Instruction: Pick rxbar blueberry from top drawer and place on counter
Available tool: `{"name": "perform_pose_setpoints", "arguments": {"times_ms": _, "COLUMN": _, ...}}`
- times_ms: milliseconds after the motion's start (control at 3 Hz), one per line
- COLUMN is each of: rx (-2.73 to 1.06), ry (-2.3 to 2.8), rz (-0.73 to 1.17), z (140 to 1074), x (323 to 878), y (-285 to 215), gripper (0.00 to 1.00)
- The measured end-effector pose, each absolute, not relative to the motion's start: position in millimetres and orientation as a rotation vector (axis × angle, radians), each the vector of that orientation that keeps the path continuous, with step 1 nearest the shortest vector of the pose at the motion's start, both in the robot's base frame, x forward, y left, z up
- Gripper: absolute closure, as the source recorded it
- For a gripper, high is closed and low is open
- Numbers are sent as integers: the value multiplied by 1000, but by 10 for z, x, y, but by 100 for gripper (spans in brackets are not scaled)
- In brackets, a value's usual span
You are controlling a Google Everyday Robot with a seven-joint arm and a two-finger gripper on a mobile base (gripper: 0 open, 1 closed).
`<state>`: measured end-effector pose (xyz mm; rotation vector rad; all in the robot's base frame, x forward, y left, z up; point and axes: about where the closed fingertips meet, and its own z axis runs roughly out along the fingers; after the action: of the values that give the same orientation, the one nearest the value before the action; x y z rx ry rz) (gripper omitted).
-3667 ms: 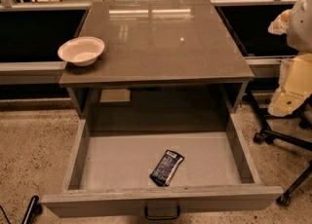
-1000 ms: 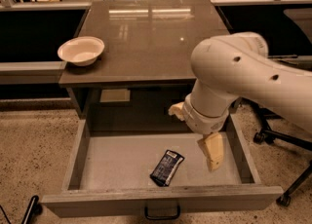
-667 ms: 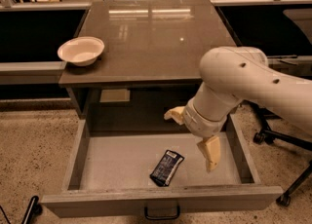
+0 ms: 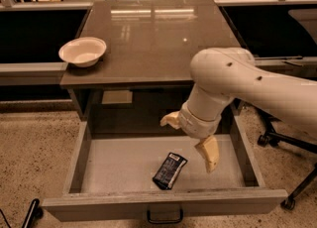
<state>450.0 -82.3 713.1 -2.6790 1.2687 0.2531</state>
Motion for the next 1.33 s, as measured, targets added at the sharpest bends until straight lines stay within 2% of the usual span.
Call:
{"name": "perform_pose_setpoints", "arguments": {"times_ms": 667, "rx": -3019, "ry": 942, "rz": 294, "z": 6468, "x": 4765, "y": -535, "gripper": 0}}
{"name": "perform_pose_setpoints", "arguments": {"times_ms": 1000, "rx": -3008, "ry": 757, "rz": 333, "z": 6220, "x": 4868, "y": -441, "gripper": 0}}
{"name": "perform_pose_setpoints", "arguments": {"times_ms": 1333, "rx": -2939, "ry": 575, "rz": 290, "z": 6139, "x": 4829, "y": -349, "gripper": 0}}
